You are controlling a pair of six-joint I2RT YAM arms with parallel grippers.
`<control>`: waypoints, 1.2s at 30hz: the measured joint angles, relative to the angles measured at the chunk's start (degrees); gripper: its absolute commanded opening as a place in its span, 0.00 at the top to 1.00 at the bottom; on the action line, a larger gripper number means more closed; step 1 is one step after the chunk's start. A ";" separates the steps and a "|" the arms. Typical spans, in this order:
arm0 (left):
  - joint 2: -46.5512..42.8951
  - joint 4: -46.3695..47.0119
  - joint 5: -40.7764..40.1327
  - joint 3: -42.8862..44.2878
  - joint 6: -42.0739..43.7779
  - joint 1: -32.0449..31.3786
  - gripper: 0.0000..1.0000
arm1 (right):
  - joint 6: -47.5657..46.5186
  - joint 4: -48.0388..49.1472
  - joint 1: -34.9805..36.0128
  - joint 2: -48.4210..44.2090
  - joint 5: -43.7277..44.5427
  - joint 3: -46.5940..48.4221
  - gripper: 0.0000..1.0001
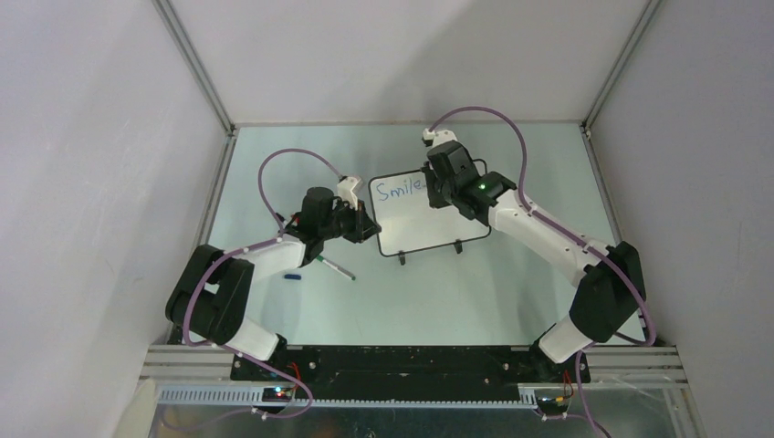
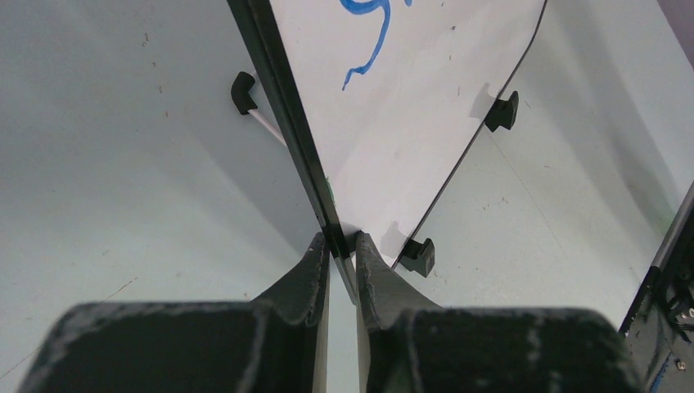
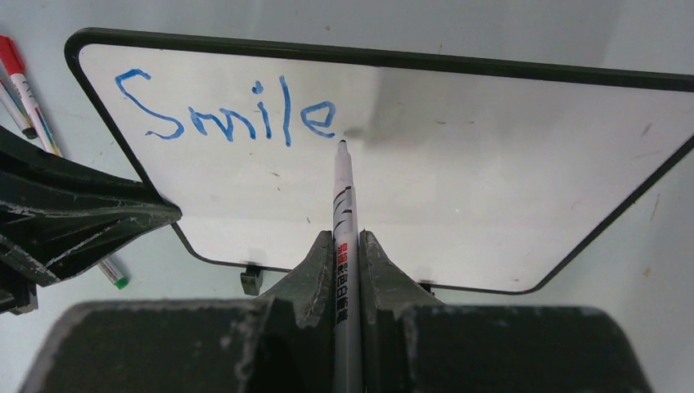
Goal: Write a sentence on the whiteboard
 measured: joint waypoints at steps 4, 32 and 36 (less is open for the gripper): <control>-0.17 -0.17 -0.02 0.00 0.02 -0.07 1.00 | 0.00 -0.04 -0.07 -2.16 0.26 -1.16 1.00; -0.28 -0.31 -0.02 0.00 0.42 -0.11 1.00 | 0.00 1.25 -0.70 -1.22 1.33 -2.27 1.00; -0.31 -0.33 -0.04 0.00 0.42 -0.11 1.00 | 0.00 2.49 -0.52 -4.24 1.22 -5.55 1.00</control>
